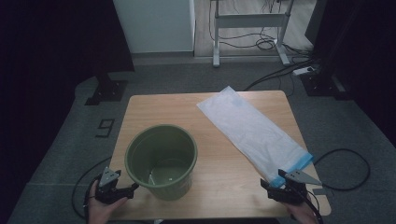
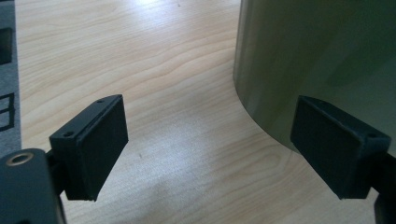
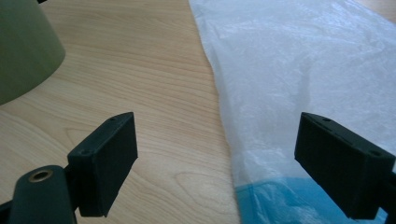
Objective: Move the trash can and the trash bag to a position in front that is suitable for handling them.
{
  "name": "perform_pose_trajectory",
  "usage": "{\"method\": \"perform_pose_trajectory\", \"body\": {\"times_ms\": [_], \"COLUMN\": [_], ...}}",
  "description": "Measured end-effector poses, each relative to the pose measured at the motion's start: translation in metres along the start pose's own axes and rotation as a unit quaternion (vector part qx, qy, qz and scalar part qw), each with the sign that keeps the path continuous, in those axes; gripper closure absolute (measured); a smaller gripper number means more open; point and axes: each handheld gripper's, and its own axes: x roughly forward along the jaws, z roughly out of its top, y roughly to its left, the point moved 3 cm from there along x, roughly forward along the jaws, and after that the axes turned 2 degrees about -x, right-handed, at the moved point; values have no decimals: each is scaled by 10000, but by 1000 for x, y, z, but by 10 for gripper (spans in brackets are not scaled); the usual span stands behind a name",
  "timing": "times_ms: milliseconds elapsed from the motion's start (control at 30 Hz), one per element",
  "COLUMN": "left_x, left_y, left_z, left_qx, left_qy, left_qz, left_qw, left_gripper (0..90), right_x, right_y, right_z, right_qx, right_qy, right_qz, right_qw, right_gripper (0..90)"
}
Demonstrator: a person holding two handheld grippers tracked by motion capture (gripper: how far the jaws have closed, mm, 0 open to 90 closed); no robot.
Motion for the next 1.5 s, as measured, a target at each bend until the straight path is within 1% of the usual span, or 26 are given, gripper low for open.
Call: {"method": "perform_pose_trajectory", "body": {"times_ms": [67, 133, 167, 200, 233, 300, 367, 400, 433, 500, 533, 633, 667, 700, 733, 900, 967, 1000, 1067, 1133, 1233, 1267, 1300, 1367, 1433, 1500], "left_x": [1, 1, 0, 0, -3, -4, -4, -4, -3, -3, -1, 5, 8, 8, 15, 30, 36, 36, 42, 44, 54, 54, 55, 52, 47, 43], "left_y": [-2, -6, -9, -9, -17, -27, -38, -38, -42, -51, -58, -66, -69, -69, -75, -91, -97, -97, -105, -107, -116, -116, -118, -115, -108, -99], "left_z": [0, -1, -2, -2, -6, -8, -5, -5, -2, 5, 11, 17, 19, 19, 24, 35, 38, 38, 45, 48, 56, 56, 57, 57, 54, 51], "left_qx": [103, 269, 344, 344, 442, 637, 842, 842, 955, 1092, 1215, 1288, 1305, 1305, 1330, 1411, 1434, 1434, 1487, 1500, 1586, 1586, 1584, 1568, 1361, 1205], "left_qy": [15, 57, 28, 28, -67, -64, -71, -71, -87, -201, -241, -276, -279, -279, -275, -316, -309, -309, -330, -336, -335, -335, -320, -344, -447, -522], "left_qz": [-86, -194, -302, -302, -584, -849, -991, -991, -1081, -1275, -1322, -1578, -1621, -1621, -1674, -1780, -1808, -1808, -1817, -1825, -1876, -1876, -1844, -1719, -1618, -1466], "left_qw": [9999, 9994, 9989, 9989, 9973, 9943, 9915, 9915, 9895, 9856, 9834, 9786, 9777, 9777, 9765, 9733, 9725, 9725, 9715, 9711, 9688, 9688, 9695, 9719, 9764, 9804], "left_gripper": [102, 98, 109, 123, 130, 134, 137, 135, 135, 136, 137, 150, 150, 149, 149, 171, 171, 170, 169, 169, 167, 161, 153, 147, 145, 144], "right_x": [1, 3, 3, 3, 2, -1, -4, -4, -5, -5, -3, 0, 0, 0, 0, -2, -4, -4, -6, -6, -8, -8, -7, -7, -7, -8], "right_y": [-4, -7, -8, -8, -10, -11, -11, -11, -10, -10, -8, -7, -6, -6, -4, -2, -2, -2, -3, -3, -2, -2, -1, -1, -1, 1], "right_z": [0, 1, 1, 1, 0, 0, 1, 1, 3, 4, 4, 1, 1, 1, 1, 2, 2, 2, 2, 2, 2, 2, 2, 2, 2, 4], "right_qx": [64, -10, -33, -33, -15, 70, 60, 60, 69, 91, 67, 35, 19, 19, -17, -43, -56, -56, -24, -9, -25, -25, -73, -91, -105, -195], "right_qy": [19, 54, 67, 67, 74, 35, -34, -34, -96, -100, -82, -6, 16, 16, 26, 8, -13, -13, -42, -53, -36, -36, -22, -5, -6, -37], "right_qz": [32, -7, -29, -29, 9, 32, 28, 28, 44, 109, 218, 294, 312, 312, 344, 363, 347, 347, 307, 292, 285, 285, 264, 221, 141, 100], "right_qw": [10000, 10000, 10000, 10000, 10000, 10000, 10000, 10000, 9999, 9998, 9997, 9996, 9995, 9995, 9994, 9993, 9994, 9994, 9995, 9996, 9996, 9996, 9996, 9997, 9998, 9998], "right_gripper": [128, 127, 127, 127, 128, 130, 130, 130, 133, 133, 133, 134, 134, 134, 134, 133, 132, 132, 133, 133, 132, 132, 132, 132, 133, 132]}}
